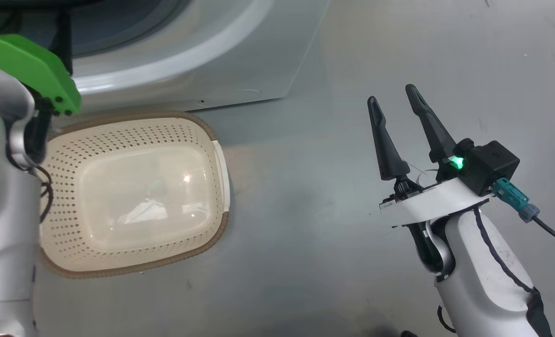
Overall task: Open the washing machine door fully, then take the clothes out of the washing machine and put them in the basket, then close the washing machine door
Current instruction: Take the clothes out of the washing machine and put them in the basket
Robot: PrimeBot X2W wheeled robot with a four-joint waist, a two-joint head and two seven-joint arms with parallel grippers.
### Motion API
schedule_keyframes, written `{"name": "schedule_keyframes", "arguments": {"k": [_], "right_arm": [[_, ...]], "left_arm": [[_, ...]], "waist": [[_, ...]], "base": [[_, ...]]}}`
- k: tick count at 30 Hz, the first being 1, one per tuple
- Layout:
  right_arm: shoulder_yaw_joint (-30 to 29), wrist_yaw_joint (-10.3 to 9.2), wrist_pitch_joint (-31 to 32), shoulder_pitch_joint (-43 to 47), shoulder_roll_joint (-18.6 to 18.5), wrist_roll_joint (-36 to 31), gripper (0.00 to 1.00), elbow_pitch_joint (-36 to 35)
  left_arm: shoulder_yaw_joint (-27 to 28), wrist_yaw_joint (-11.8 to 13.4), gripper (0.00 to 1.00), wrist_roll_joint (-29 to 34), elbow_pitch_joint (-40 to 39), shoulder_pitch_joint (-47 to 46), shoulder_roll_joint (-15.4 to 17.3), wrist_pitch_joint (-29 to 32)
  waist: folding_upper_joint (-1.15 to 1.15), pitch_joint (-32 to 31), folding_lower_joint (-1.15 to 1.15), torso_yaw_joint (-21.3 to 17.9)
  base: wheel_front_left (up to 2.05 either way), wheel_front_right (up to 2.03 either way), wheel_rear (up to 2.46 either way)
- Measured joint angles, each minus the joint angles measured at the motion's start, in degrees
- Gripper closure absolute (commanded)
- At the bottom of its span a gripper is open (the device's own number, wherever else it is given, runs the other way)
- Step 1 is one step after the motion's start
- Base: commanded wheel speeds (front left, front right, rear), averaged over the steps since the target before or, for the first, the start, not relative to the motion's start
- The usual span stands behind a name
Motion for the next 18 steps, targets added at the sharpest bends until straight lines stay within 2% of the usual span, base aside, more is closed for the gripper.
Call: {"name": "schedule_keyframes", "arguments": {"k": [7,11,18], "right_arm": [[3.0,-0.12,0.0,-1.8,0.0,3.4,0.00,-0.1],[4.1,-0.58,0.0,-2.2,0.0,4.5,0.00,-0.3],[5.5,-1.09,0.0,-2.8,0.0,5.5,0.00,-1.0]], "left_arm": [[2.3,-0.2,0.00,1.0,2.5,-6.8,5.4,0.0],[2.9,-0.5,0.00,1.5,3.6,-9.0,6.9,-0.1],[4.9,-0.5,0.00,1.4,4.8,-14.2,7.7,-2.2]], "waist": [[0.00,2.9,0.00,-4.9],[0.00,4.0,0.00,-7.3],[0.00,6.5,0.00,-10.5]], "base": [[0.00,0.00,0.00],[0.00,0.00,0.00],[0.00,0.00,0.00]]}}
